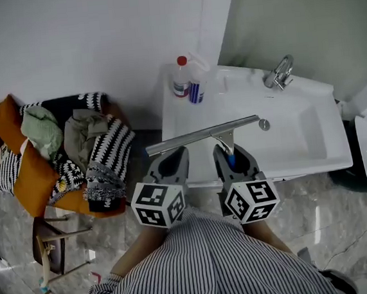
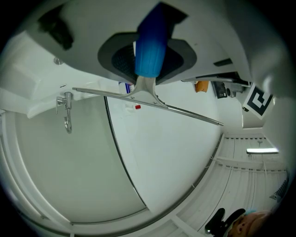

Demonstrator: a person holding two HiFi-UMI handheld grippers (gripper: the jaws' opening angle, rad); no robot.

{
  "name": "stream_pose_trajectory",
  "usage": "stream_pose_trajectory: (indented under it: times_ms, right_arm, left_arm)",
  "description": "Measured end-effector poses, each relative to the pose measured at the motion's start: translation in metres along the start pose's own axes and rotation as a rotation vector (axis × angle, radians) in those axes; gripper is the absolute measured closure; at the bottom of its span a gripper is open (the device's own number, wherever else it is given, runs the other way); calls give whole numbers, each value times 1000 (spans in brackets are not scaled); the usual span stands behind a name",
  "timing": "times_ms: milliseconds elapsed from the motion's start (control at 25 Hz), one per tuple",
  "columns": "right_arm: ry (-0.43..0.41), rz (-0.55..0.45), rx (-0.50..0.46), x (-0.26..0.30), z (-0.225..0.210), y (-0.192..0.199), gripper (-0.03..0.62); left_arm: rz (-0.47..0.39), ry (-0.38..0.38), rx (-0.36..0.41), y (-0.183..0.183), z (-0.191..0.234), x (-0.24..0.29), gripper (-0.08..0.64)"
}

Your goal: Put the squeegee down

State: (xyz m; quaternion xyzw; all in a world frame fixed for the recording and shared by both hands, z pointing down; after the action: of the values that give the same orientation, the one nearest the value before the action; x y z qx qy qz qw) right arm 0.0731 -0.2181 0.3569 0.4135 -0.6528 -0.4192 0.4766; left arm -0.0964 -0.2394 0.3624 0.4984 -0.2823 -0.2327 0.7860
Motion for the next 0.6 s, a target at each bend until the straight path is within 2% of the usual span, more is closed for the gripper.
stream_pose_trajectory:
  times_ms: [280,600]
  right_arm:
    - [3,32,4,16,4,7,480]
    - [-3,58,1,17,-7,11,480]
  left_arm:
    - [22,8,-26,5,16,10,546]
    - [26,8,-58,14,11,16,546]
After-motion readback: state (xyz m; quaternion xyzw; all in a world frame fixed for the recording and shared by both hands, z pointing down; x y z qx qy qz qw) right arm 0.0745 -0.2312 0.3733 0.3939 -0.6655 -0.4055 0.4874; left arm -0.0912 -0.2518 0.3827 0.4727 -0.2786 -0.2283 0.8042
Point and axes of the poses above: the fingertips, and each gripper's own axes: x forward along the fingers, z to its left, y out of its underside, the point moved 8 cm from there along -x, backward along the fingers, and after that the axes turned 8 degrees about y, right-handed, at the moved point
